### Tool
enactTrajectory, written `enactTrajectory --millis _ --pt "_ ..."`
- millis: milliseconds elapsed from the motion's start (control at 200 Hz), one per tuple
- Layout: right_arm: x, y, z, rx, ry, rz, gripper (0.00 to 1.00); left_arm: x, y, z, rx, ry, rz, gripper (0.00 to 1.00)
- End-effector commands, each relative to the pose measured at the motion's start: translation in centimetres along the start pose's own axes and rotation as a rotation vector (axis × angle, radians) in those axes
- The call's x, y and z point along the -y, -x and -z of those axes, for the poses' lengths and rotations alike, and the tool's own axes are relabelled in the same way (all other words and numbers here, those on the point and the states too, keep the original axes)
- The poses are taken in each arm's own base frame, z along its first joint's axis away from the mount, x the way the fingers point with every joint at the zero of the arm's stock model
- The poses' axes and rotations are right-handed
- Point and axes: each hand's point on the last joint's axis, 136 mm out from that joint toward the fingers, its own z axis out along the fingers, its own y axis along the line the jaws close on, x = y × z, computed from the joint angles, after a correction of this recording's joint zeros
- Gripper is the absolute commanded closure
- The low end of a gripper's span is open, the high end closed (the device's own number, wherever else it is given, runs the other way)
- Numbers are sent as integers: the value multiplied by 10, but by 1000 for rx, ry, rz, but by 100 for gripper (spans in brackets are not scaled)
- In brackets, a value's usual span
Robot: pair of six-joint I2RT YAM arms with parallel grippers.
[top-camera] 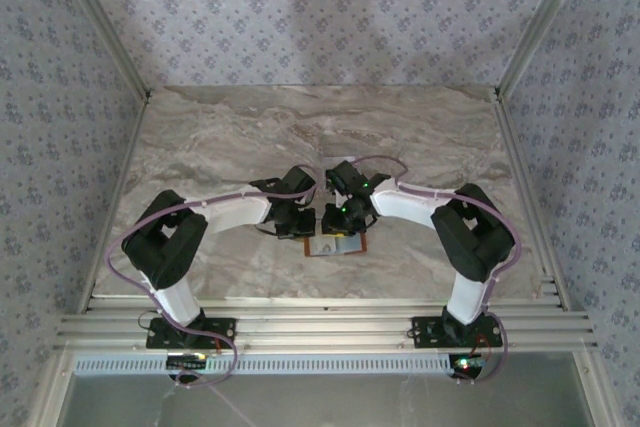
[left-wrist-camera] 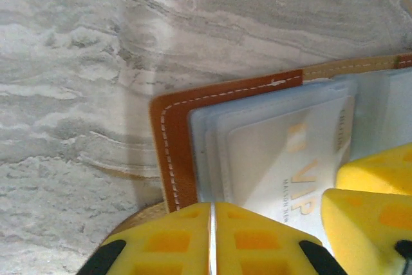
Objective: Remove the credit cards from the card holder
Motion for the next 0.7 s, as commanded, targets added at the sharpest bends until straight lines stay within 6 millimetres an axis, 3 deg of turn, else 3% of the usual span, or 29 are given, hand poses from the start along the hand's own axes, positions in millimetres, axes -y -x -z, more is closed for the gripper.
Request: enactTrajectory --millis 0,245,450,695 --pt "7 -1 11 11 -64 20 75 -9 -3 -1 -16 36 -2 89" --pt "9 -2 15 13 -82 25 74 -9 -3 0 -15 36 -3 89" --pt "-1 -1 17 16 -31 25 74 6 -2 -1 -14 -24 -4 89" --pt "-1 -2 18 17 -31 23 71 -10 -8 -14 -39 32 5 89"
